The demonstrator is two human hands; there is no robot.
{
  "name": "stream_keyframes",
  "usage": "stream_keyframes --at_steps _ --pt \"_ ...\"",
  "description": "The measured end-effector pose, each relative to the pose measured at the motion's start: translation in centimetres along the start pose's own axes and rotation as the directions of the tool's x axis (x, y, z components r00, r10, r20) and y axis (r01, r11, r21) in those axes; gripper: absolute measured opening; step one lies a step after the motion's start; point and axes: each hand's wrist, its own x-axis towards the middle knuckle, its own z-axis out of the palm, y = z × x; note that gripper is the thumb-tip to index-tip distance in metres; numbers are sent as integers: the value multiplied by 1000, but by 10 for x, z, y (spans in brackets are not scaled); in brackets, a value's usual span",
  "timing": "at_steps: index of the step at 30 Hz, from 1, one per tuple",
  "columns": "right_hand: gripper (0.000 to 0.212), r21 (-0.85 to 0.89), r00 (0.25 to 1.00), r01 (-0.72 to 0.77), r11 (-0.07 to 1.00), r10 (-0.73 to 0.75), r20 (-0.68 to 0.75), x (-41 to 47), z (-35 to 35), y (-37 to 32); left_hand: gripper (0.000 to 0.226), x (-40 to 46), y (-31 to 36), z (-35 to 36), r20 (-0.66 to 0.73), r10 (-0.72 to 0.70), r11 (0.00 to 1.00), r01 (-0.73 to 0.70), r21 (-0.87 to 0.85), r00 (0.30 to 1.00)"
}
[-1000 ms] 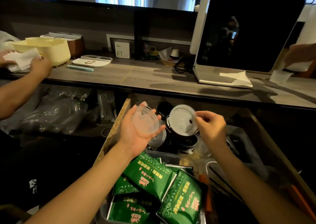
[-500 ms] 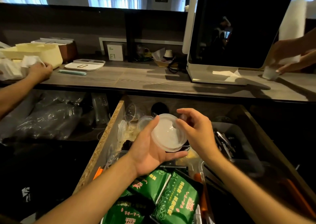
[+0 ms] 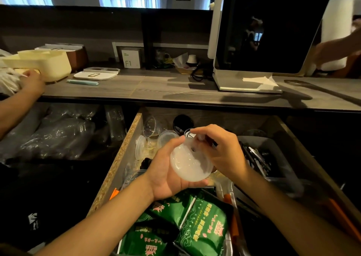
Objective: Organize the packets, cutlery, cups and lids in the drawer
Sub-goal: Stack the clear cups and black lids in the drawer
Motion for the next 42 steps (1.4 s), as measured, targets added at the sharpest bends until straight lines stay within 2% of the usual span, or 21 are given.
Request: stream_keyframes --at_steps 2,4,7,9,11,14,16,18,20,24,28,29,32,34,37,40,42 --pt "30 -10 1000 -13 1000 13 -9 1 1 1 41 -1 1 0 6 32 999 -32 37 999" --pt "31 -17 995 -100 995 100 -16 1 3 2 43 -2 1 1 -1 64 996 -64 63 998" --pt "34 118 931 -352 929 360 -54 0 4 3 45 1 -1 1 -43 142 989 -139 54 989" --pt "23 200 875 -465 863 482 -47 2 4 3 43 5 -1 -2 -150 264 959 -242 148 953" --pt "10 226 856 -509 831 517 27 3 5 1 44 12 -1 -6 -242 439 866 -335 372 865" --pt "30 210 861 -509 835 488 145 0 13 -4 38 14 1 -10 -182 618 675 -397 622 765" --pt "33 206 869 -493 845 471 150 -2 17 -4 29 14 2 -12 -144 615 631 -375 679 775" --pt "33 196 887 -461 865 444 128 -2 17 -1 17 14 2 -13 -148 529 688 -321 650 835" --pt "33 177 908 -418 891 409 88 -1 14 3 15 12 3 -11 -189 422 772 -242 588 887" --pt "26 203 918 -396 895 393 57 -4 16 1 13 11 4 -10 -263 335 854 -174 490 905" --pt "25 265 870 -491 830 478 116 -3 23 -8 12 14 6 -14 -265 501 757 -269 596 824" --pt "25 301 841 -540 786 516 160 -2 24 -11 11 14 11 -15 -288 537 747 -287 600 793" --pt "29 440 701 -693 571 675 229 4 27 -14 7 16 37 -31 -416 603 751 -310 583 680" --pt "24 355 668 -732 582 717 201 9 32 -6 9 16 52 -45 -478 618 760 -318 567 624" --pt "22 87 686 -726 682 709 166 19 40 8 22 16 65 -65 -518 612 773 -312 553 598" --pt "25 -157 714 -655 739 674 192 29 52 18 29 19 68 -77 -550 557 814 -276 512 623" --pt "28 -263 689 -633 728 685 239 36 62 25 29 20 67 -83 -555 510 839 -236 490 657"
